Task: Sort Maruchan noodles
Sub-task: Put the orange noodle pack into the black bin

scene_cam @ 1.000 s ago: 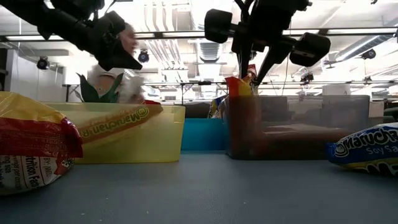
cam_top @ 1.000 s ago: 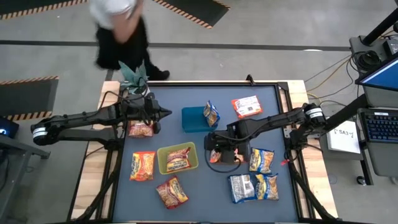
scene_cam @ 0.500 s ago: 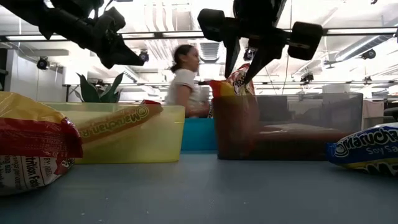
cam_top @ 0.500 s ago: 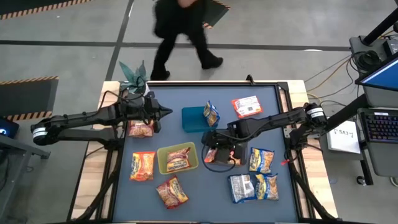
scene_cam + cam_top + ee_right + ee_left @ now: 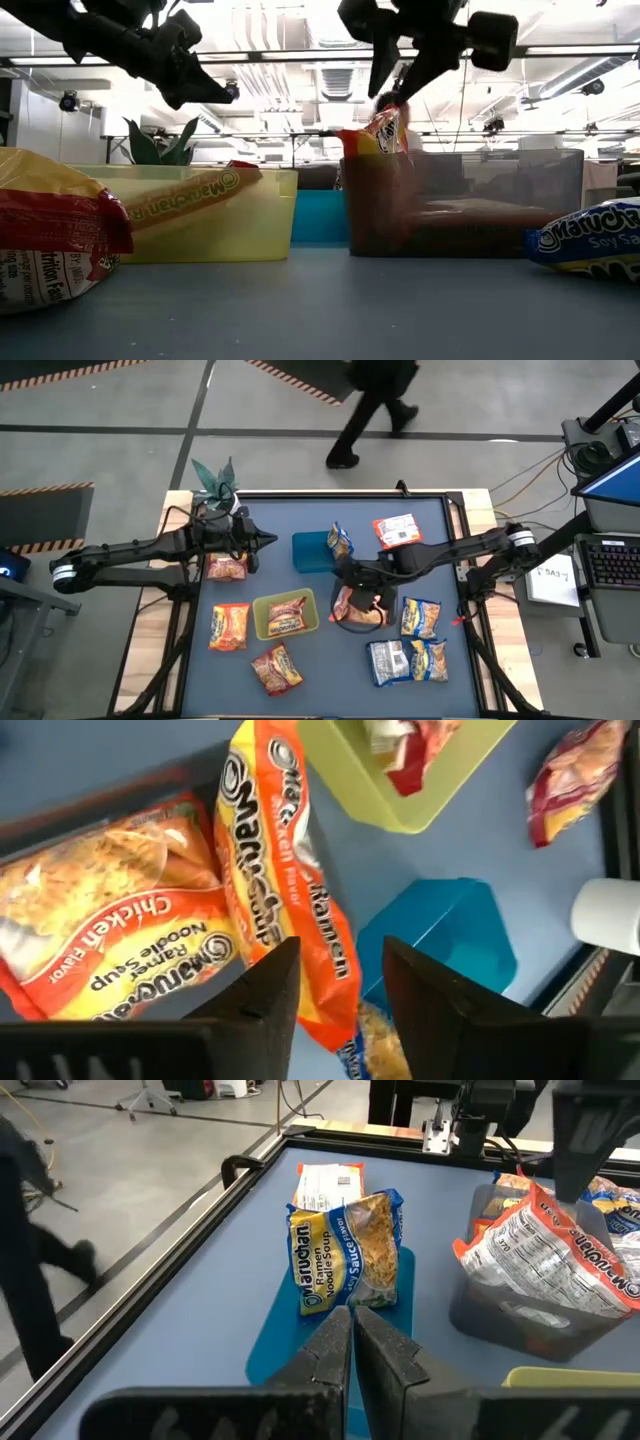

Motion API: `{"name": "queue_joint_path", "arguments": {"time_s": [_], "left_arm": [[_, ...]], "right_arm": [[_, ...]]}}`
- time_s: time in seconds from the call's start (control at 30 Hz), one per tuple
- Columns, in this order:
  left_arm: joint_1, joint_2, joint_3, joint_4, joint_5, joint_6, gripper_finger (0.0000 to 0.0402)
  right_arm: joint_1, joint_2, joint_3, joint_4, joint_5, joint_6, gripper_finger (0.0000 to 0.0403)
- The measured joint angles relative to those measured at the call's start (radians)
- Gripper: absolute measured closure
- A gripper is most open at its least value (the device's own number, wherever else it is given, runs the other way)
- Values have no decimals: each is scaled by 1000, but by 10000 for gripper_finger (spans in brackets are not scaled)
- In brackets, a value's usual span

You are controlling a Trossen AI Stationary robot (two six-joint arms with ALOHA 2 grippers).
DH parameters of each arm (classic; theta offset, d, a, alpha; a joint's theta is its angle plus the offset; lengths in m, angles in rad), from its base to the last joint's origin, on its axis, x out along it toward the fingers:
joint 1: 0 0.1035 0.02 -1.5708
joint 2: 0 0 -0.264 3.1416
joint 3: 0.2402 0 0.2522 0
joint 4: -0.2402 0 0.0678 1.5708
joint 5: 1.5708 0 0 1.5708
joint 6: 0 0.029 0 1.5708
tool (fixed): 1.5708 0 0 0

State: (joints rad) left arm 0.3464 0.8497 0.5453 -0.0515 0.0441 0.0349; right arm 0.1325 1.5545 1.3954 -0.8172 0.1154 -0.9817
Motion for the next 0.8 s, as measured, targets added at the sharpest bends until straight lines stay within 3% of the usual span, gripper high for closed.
{"name": "queue_joint_path", "arguments": {"time_s": [0.4,0.8], "left_arm": [[0,4,0,7,1,0,402],[0,25,0,7,1,0,402]], "right_arm": [[-28,82,-72,77,12,-2,387],[-26,88,-72,108,-17,43,394]]}}
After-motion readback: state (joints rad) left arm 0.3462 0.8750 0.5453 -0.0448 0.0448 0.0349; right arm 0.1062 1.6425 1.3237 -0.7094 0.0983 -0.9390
